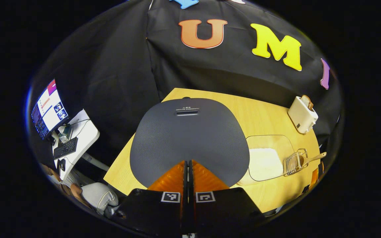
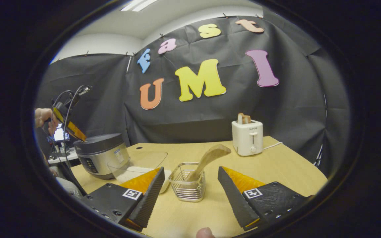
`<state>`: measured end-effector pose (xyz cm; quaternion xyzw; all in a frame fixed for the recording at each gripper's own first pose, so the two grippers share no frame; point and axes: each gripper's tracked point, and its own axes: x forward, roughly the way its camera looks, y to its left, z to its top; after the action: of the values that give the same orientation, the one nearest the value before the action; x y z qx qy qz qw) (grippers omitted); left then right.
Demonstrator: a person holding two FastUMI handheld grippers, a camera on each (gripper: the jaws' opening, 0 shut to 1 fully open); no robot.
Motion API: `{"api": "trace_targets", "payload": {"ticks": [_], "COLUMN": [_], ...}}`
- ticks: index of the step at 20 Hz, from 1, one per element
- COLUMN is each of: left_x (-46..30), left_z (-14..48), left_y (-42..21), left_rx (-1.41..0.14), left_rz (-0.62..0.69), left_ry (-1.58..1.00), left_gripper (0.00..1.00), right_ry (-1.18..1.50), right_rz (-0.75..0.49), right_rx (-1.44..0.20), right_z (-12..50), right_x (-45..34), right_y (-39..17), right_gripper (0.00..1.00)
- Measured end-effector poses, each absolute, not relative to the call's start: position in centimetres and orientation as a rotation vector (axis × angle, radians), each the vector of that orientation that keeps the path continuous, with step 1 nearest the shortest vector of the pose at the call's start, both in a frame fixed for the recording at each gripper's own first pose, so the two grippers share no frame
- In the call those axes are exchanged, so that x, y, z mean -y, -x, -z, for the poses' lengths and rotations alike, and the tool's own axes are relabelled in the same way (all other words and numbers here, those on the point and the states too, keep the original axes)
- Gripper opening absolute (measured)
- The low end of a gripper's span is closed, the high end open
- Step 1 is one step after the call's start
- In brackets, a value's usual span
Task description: Close the left gripper, press the button to open the rice cooker; take a wooden spoon from the chopstick holder with the right hand, scoop a spoonful of rice and pour it into the rice cooker, then put the wooden spoon back into the chopstick holder.
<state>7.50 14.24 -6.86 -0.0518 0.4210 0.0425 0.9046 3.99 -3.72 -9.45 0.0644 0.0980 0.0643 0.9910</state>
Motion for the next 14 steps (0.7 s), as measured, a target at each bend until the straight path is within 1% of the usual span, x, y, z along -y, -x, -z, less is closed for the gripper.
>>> {"api": "trace_targets", "payload": {"ticks": [2, 4, 5, 6, 7, 8, 9, 10, 12, 14], "left_x": [-14.1, -14.5, -14.6, -14.7, -15.2, -16.1, -16.7, -16.6, -16.6, -16.1], "left_z": [6.2, 4.7, 3.6, 2.2, 0.7, -1.0, -2.8, -4.4, -7.8, -9.4], "left_y": [-7.7, -8.2, -8.6, -9.4, -10.0, -10.8, -11.0, -11.4, -11.7, -11.6], "left_rx": [-0.86, -0.806, -0.758, -0.703, -0.642, -0.584, -0.521, -0.465, -0.332, -0.25], "left_rz": [-0.092, -0.1, -0.1, -0.101, -0.137, -0.178, -0.205, -0.215, -0.232, -0.221], "left_ry": [0.108, 0.064, 0.036, 0.017, -0.009, -0.037, -0.043, -0.034, -0.049, -0.076], "left_gripper": [0.03, 0.03, 0.03, 0.05, 0.09, 0.27, 0.44, 0.66, 1.0, 0.99], "right_ry": [-0.128, -0.108, -0.085, -0.057, -0.037, -0.03, -0.028, -0.028, -0.03, -0.022], "right_rz": [-0.118, -0.089, -0.072, -0.063, -0.058, -0.06, -0.062, -0.06, -0.053, -0.05], "right_rx": [-0.193, -0.163, -0.138, -0.113, -0.096, -0.085, -0.079, -0.077, -0.088, -0.08], "right_z": [9.1, 8.3, 7.7, 7.0, 6.6, 6.4, 6.2, 6.1, 6.2, 5.8], "right_x": [4.1, 4.8, 5.2, 5.4, 5.4, 5.3, 5.2, 5.4, 5.8, 6.0], "right_y": [-3.9, -3.8, -3.5, -3.3, -3.1, -3.0, -2.9, -3.0, -3.0, -2.7], "right_gripper": [0.96, 0.96, 0.96, 0.92, 0.92, 0.96, 0.96, 0.96, 0.95, 0.96]}}
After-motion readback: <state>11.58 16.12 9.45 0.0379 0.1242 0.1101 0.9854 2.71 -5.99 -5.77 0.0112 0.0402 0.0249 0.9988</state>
